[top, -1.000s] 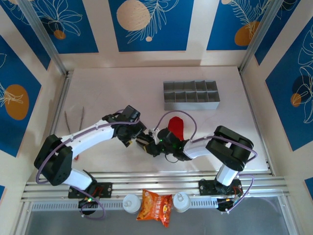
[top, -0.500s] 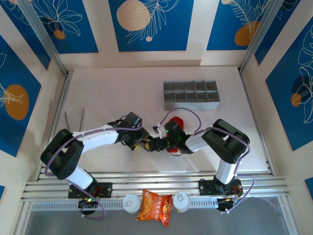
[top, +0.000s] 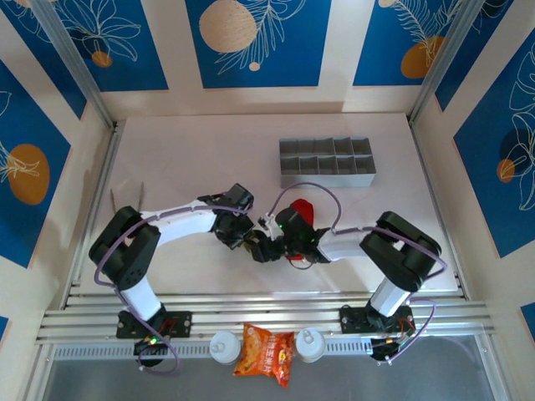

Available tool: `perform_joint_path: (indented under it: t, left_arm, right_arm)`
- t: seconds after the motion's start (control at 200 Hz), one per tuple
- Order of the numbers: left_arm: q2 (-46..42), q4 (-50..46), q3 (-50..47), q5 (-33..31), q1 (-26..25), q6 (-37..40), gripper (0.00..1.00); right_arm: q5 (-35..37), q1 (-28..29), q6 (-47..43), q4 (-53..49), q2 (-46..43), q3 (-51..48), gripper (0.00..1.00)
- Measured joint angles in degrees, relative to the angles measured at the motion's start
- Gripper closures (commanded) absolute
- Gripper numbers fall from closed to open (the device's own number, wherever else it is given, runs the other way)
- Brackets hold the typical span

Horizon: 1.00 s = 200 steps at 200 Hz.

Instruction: Roll the socks

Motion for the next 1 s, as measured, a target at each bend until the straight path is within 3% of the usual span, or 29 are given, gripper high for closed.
perform_joint_path:
  t: [0.18,0.34,0.695,0.895,0.955,1.0]
  left_arm:
    - [1.07,-10.67,3.23,-0.85,-0.04,0.07,0.99]
    - [4.22,-17.03,7.58,-0.83,-0.04,0.07,1.0]
    - [9.88,-24.48,14.51,-0.33,0.02,0.5,1.0]
    - [11.06,-25.83,15.89,0.28,0.17,0.61,0.99]
    - [11.19,-25.99,16.0,0.48,0.24,0.98,1.0]
    - [11.3,-25.97,16.0,0.7,0.37,1.46,0.99]
  right_arm:
    - [14.88,9.68,-11.67,-3.26,-7.56,-5.33,0.35]
    - [25.55,14.05,-18.29,-4.52,-9.79,-5.95,0.29]
    - [33.16,17.88,-24.85,-4.07,-4.17,0.9,0.28]
    - [35.45,18.05,-24.92,-4.59,2.29,5.03,0.34]
    - [36.06,18.05,-24.65,-5.01,3.58,5.53,0.42]
    - [36.63,18.05,-24.55,-5.09,4.09,5.95,0.55]
